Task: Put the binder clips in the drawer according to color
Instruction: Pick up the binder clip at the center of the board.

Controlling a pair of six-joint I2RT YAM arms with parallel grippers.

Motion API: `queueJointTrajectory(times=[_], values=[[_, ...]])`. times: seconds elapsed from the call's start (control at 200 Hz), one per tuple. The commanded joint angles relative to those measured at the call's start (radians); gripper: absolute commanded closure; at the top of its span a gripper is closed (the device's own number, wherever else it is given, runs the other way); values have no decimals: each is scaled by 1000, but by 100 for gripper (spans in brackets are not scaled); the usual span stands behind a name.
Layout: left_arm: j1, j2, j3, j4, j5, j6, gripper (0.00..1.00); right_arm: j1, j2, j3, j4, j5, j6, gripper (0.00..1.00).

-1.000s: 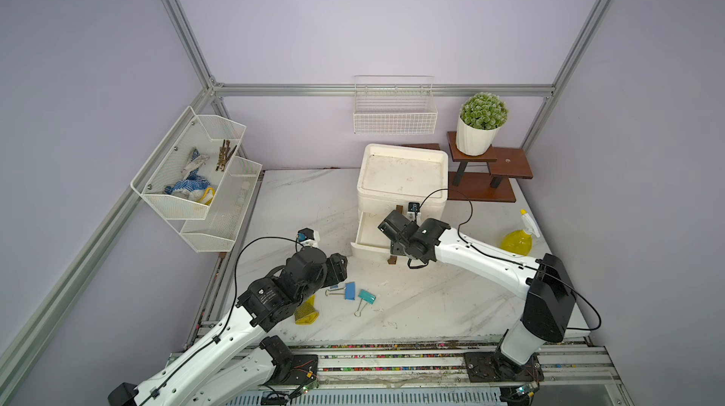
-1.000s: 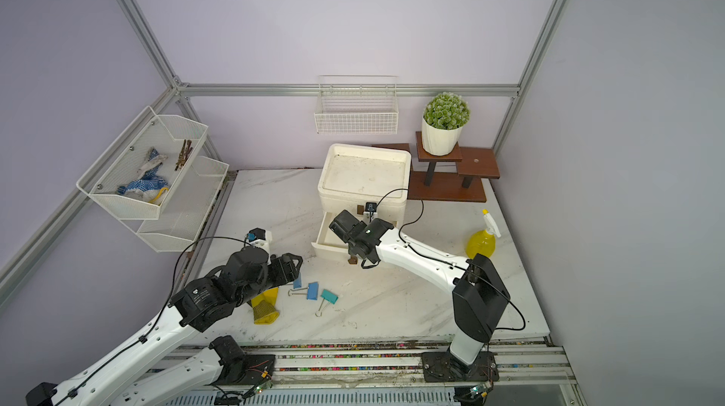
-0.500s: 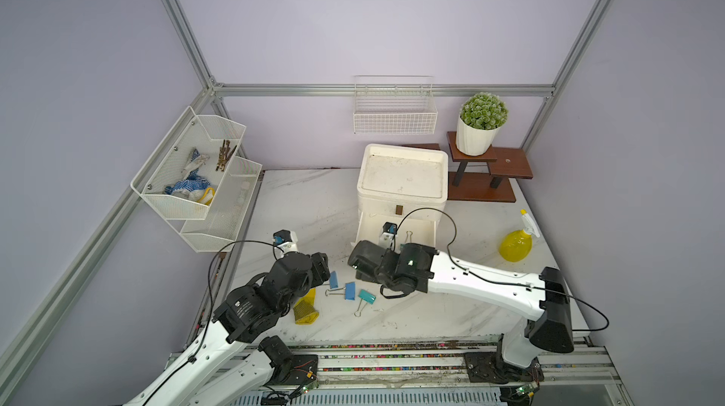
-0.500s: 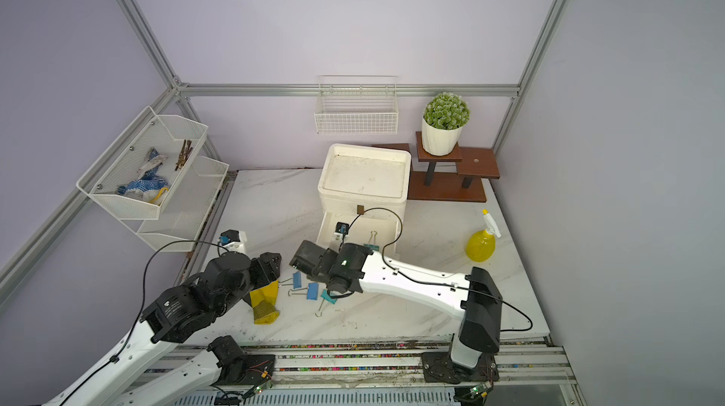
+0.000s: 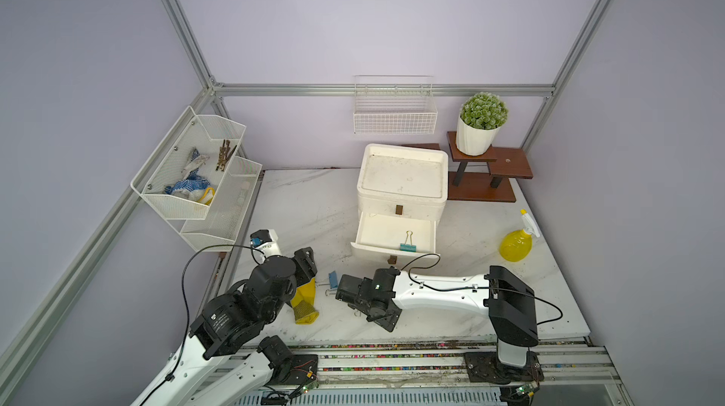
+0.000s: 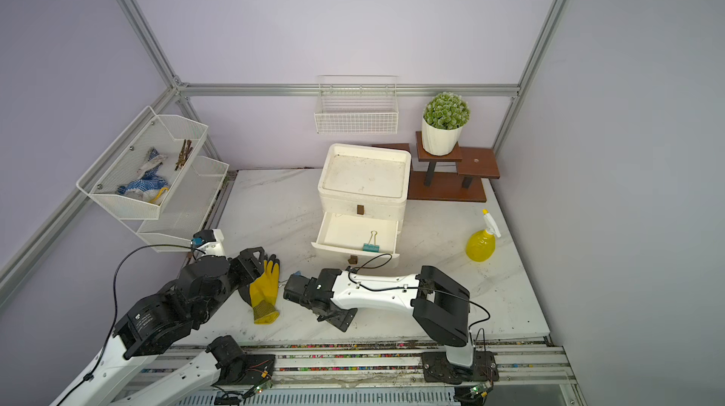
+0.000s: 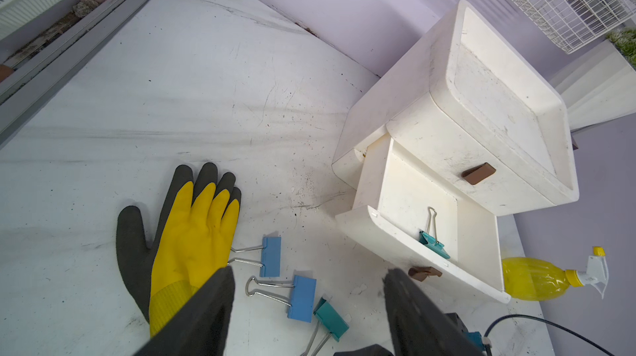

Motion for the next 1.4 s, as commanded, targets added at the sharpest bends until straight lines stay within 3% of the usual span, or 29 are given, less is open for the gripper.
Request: queueJointTrajectory(times=[0.0, 0.265, 0.795, 0.98, 1.21, 1.345, 1.36, 1.395], values=[[6, -13, 12, 16, 0, -9, 28, -46, 29, -15, 69, 6, 30, 4], [6, -8, 3, 45, 21, 5, 28, -63, 24, -36, 166, 168, 25, 5], [6, -9, -1, 77, 26, 14, 28, -64, 208, 90, 76, 167, -44, 8], [6, -8, 1, 78, 23, 16, 28, -61, 249, 143, -15, 136, -61, 21], [6, 0, -2, 92, 24, 15, 29, -61, 292, 180, -79, 125, -98, 24], [7, 1, 1, 94, 23, 20, 29, -62, 310, 181, -91, 102, -104, 32], [6, 2, 1, 94, 23, 20, 29, -62, 311, 179, -91, 100, -104, 38], [6, 2, 1, 94, 21, 22, 29, -62, 311, 179, -91, 93, -101, 41]])
